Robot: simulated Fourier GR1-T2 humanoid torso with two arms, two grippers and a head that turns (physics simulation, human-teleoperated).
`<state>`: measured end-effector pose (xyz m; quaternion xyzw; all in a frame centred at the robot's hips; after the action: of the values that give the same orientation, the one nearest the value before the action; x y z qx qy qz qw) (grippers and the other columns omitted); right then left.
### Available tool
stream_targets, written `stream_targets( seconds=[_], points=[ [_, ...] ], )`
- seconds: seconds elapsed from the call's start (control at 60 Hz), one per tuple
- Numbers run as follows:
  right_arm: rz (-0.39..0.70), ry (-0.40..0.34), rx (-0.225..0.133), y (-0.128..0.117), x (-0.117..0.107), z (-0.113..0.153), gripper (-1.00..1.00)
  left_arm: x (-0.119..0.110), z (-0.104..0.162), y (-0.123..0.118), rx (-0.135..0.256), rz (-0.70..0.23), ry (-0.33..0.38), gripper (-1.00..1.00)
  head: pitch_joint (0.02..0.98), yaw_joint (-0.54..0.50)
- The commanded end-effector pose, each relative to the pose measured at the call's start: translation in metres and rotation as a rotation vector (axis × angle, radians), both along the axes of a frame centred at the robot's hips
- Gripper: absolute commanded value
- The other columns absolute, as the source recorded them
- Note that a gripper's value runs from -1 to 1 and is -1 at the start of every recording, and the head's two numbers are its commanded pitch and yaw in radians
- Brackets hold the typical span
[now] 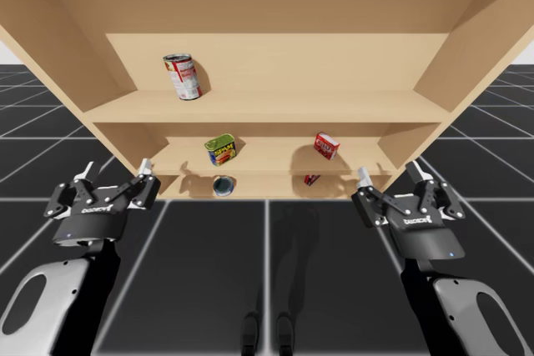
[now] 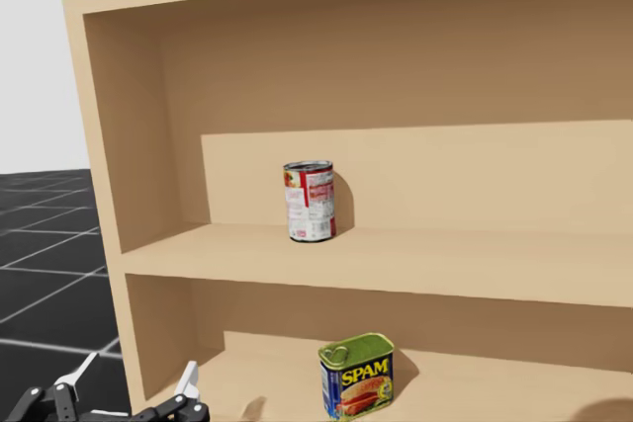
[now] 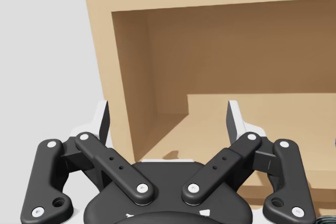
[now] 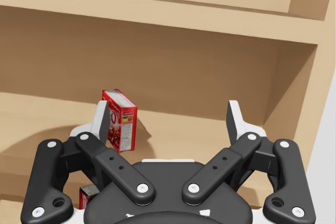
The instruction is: Find the tomato soup can on the shelf and bring it to me.
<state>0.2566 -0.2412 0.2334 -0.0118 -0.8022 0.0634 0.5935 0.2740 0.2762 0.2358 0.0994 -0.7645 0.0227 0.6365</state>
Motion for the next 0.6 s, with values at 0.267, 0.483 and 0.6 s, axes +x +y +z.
stream_targets(
  seconds=[0.267,0.483,0.6],
  points=[
    [-0.004,0.009,-0.011,0.001,0.001,-0.003,-1.00,-0.030,0.046,-0.023,0.033,-0.097,0.053,-1.00,0.242,0.32],
    [-0.010,0.010,-0.024,0.001,0.002,-0.004,-1.00,-0.037,0.095,-0.031,0.023,-0.224,0.069,-1.00,0.249,0.31],
    [-0.015,0.009,-0.028,0.000,0.002,-0.005,-1.00,-0.031,0.117,-0.037,0.031,-0.253,0.067,-1.00,0.250,0.30]
  ],
)
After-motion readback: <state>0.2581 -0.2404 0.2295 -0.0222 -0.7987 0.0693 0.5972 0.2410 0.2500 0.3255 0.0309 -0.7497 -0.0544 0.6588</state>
